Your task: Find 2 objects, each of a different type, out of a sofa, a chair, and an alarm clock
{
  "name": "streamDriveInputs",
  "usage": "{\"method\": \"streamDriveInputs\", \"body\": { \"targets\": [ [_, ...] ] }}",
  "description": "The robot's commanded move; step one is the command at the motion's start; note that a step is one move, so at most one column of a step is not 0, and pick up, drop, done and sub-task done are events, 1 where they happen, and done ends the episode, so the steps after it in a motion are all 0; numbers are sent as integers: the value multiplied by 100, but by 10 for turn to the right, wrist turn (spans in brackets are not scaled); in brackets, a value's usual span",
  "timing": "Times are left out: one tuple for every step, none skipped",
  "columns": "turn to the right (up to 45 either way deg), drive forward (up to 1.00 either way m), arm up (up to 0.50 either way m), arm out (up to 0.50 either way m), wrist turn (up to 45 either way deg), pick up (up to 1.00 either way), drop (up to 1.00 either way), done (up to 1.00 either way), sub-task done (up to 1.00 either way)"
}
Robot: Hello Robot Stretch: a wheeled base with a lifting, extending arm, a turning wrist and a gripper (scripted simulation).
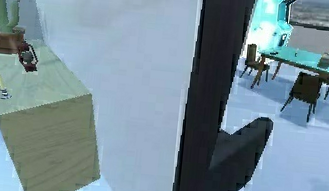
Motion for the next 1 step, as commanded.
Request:
{"method": "streamDriveInputs", "body": {
  "targets": [
    [450, 0, 0, 0, 0, 0, 0, 0, 0]
  ]
}}
